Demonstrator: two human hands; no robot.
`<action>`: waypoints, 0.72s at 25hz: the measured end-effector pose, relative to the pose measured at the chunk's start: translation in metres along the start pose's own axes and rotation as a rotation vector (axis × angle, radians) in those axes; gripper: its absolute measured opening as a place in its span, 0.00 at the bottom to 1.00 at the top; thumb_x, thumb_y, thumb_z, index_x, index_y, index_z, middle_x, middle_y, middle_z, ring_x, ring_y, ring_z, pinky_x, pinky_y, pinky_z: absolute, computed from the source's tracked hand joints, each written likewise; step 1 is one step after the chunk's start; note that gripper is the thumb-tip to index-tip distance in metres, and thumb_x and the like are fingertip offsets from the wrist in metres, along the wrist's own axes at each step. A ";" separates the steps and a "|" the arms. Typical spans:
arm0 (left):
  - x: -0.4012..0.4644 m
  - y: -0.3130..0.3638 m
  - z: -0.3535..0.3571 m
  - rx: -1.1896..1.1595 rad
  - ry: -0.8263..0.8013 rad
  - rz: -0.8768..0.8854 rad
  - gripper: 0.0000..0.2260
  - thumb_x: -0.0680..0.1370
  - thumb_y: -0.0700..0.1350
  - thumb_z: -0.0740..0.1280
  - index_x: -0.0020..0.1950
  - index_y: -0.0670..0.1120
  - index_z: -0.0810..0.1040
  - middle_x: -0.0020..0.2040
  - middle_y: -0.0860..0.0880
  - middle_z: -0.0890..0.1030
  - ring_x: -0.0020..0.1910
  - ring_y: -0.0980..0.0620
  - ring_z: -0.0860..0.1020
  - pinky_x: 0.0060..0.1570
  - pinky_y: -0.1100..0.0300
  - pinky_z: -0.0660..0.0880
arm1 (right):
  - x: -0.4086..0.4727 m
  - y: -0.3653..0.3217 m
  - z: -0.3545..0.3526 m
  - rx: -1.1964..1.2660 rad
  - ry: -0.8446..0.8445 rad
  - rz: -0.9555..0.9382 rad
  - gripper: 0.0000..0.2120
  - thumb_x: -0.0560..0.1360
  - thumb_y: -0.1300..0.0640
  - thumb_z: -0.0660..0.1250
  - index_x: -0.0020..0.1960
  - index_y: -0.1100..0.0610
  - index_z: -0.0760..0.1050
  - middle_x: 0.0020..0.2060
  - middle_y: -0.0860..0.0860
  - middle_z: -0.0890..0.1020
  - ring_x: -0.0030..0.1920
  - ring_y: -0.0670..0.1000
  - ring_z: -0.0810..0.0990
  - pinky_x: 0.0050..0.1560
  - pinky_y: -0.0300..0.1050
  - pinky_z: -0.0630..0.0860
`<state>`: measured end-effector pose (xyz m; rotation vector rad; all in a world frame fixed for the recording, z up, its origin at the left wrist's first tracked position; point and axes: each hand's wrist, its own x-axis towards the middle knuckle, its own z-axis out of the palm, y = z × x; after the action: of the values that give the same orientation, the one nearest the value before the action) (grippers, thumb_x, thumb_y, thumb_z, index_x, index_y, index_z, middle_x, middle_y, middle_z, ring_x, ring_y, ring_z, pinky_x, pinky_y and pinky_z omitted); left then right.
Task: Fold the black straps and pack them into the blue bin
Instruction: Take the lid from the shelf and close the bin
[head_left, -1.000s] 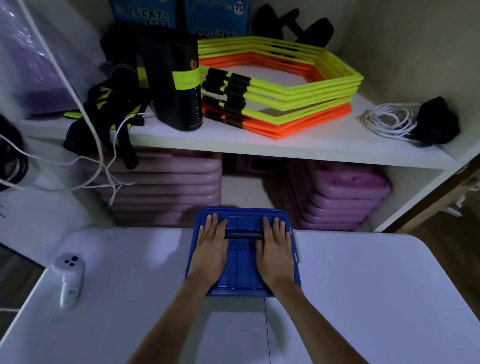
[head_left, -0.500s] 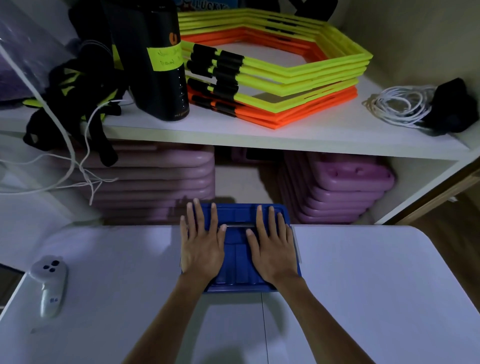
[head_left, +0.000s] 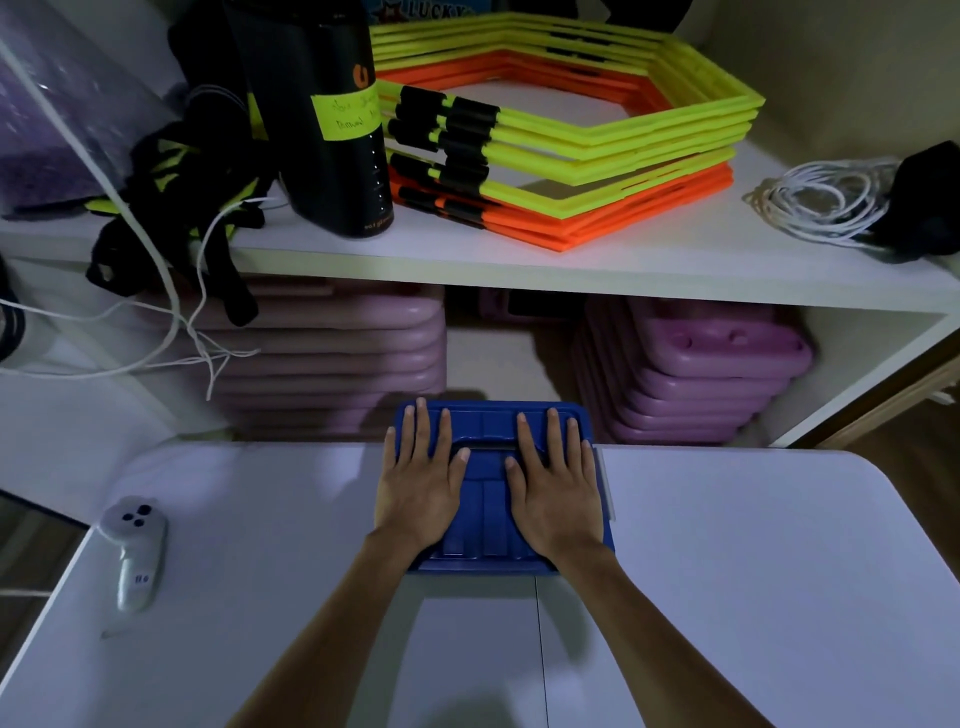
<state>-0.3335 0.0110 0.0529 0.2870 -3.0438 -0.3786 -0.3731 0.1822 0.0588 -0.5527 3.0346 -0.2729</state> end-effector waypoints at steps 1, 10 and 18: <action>-0.001 -0.006 -0.004 -0.134 0.044 -0.021 0.32 0.78 0.62 0.34 0.78 0.46 0.44 0.77 0.43 0.39 0.76 0.46 0.36 0.75 0.47 0.42 | 0.000 0.001 -0.001 0.005 -0.003 0.002 0.32 0.77 0.38 0.30 0.79 0.46 0.35 0.78 0.55 0.38 0.77 0.57 0.33 0.75 0.52 0.32; -0.026 -0.048 -0.014 -1.354 -0.322 -0.563 0.33 0.70 0.67 0.67 0.67 0.48 0.73 0.60 0.45 0.81 0.56 0.46 0.81 0.58 0.47 0.77 | 0.001 0.001 0.003 -0.010 0.026 -0.012 0.30 0.79 0.39 0.35 0.79 0.47 0.37 0.79 0.56 0.40 0.78 0.59 0.36 0.76 0.55 0.36; -0.026 -0.018 -0.005 -0.426 0.029 -0.331 0.25 0.83 0.43 0.48 0.77 0.41 0.42 0.78 0.40 0.48 0.77 0.43 0.48 0.75 0.52 0.50 | 0.000 0.000 0.004 -0.020 0.018 -0.012 0.31 0.79 0.39 0.32 0.79 0.48 0.37 0.79 0.57 0.39 0.78 0.59 0.35 0.76 0.55 0.35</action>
<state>-0.3046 -0.0020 0.0520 0.7547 -2.7836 -1.0083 -0.3732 0.1819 0.0552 -0.5738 3.0552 -0.2496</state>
